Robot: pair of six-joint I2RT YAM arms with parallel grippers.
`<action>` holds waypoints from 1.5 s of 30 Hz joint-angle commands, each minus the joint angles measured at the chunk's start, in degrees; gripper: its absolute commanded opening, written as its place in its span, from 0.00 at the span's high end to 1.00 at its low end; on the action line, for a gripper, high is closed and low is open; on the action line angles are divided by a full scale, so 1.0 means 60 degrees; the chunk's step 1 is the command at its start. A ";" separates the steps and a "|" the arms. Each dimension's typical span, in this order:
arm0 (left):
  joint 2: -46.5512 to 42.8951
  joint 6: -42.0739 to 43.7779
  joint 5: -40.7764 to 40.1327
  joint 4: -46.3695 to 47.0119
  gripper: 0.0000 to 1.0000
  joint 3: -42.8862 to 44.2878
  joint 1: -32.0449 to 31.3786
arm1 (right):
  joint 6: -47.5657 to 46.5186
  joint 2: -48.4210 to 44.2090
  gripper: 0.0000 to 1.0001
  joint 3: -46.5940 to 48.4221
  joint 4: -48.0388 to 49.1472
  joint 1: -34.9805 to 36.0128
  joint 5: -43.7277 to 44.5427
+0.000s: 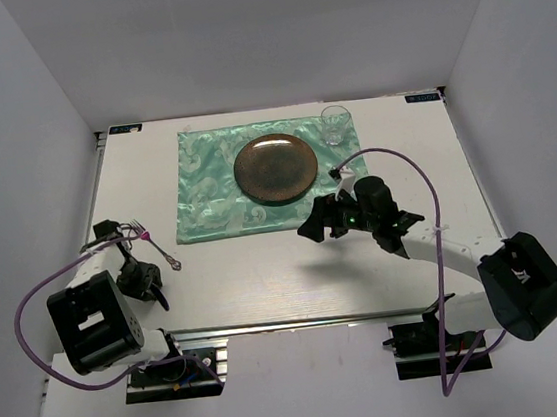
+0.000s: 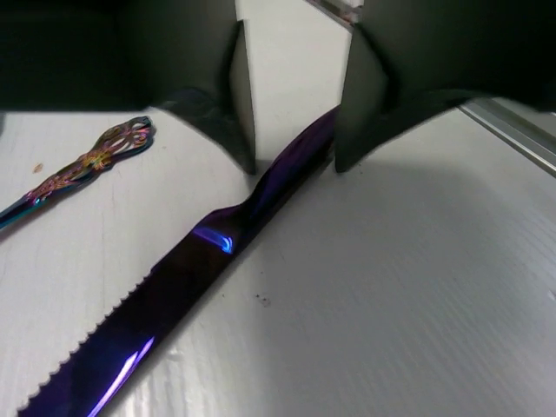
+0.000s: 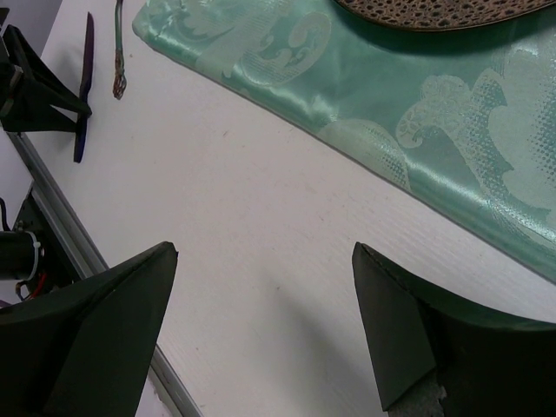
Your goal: Set the dinner table for one person
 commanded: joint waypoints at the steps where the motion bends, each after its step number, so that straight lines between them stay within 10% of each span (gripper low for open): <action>1: 0.0747 -0.0135 0.0053 0.1254 0.58 -0.0952 0.0082 | 0.0075 -0.0339 0.13 -0.0093 0.0511 -0.0097 -0.0153; 6: 0.0322 -0.0208 -0.0196 0.1327 0.66 -0.1069 0.0082 | 0.0105 -0.0588 0.13 -0.0224 0.0526 -0.0097 -0.0124; 10: 0.0482 -0.0048 -0.0080 0.1576 1.00 -0.1157 0.0082 | 0.0134 -0.0719 0.13 -0.0283 0.0526 -0.0141 -0.0080; 32: -0.3237 0.1680 0.1191 0.0507 1.00 0.1023 -0.0182 | 0.0441 -0.1217 0.14 0.0184 -0.0512 -0.0199 0.0870; 37: -0.2245 0.1975 0.3034 0.1046 1.00 0.2473 -0.0473 | 0.0471 -0.1759 0.12 0.0829 -0.1683 -0.0229 0.1835; 45: 0.0802 0.0264 0.2940 0.2074 1.00 0.5079 -0.3796 | -0.0202 -0.2434 0.11 0.3186 -0.4993 -0.0624 0.4430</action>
